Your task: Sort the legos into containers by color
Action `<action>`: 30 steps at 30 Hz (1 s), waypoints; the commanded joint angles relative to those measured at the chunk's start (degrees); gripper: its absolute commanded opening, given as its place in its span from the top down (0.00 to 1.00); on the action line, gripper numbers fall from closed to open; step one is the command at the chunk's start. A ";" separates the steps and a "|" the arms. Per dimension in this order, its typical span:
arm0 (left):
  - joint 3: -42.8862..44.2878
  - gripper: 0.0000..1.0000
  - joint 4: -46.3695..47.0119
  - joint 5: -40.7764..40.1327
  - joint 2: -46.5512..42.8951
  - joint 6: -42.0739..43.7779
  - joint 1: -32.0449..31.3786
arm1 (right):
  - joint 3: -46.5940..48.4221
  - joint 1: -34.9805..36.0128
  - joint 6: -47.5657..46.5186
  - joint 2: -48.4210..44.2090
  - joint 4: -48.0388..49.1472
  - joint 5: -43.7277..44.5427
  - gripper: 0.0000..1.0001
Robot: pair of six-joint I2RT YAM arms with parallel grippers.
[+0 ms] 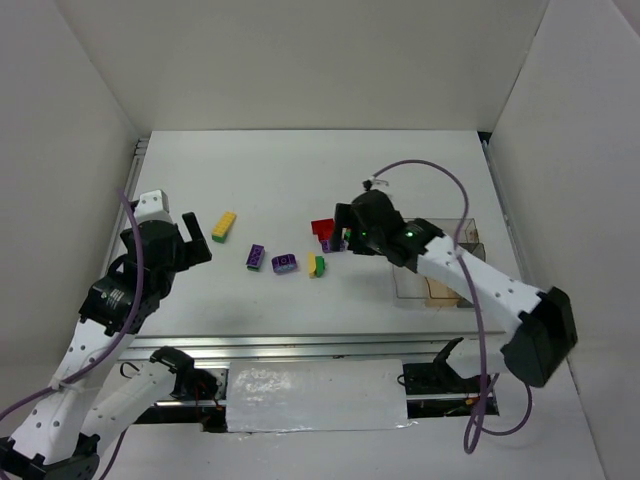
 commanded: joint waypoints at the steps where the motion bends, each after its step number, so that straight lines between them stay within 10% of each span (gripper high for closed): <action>1: -0.11 0.00 2.53 0.97 -0.21 0.88 0.03 | 8.16 4.97 -1.61 10.27 -0.92 5.53 0.01; 20: -0.55 0.01 3.94 5.98 0.58 3.08 0.29 | 15.47 8.24 -5.92 38.53 6.02 1.51 0.24; 25: -0.55 0.00 4.11 6.69 0.67 3.43 0.29 | 12.93 8.24 -7.06 37.84 8.91 0.45 0.48; 30: -0.11 0.00 3.33 6.60 1.11 2.65 0.29 | 9.41 8.50 -9.26 32.57 11.99 -1.83 0.94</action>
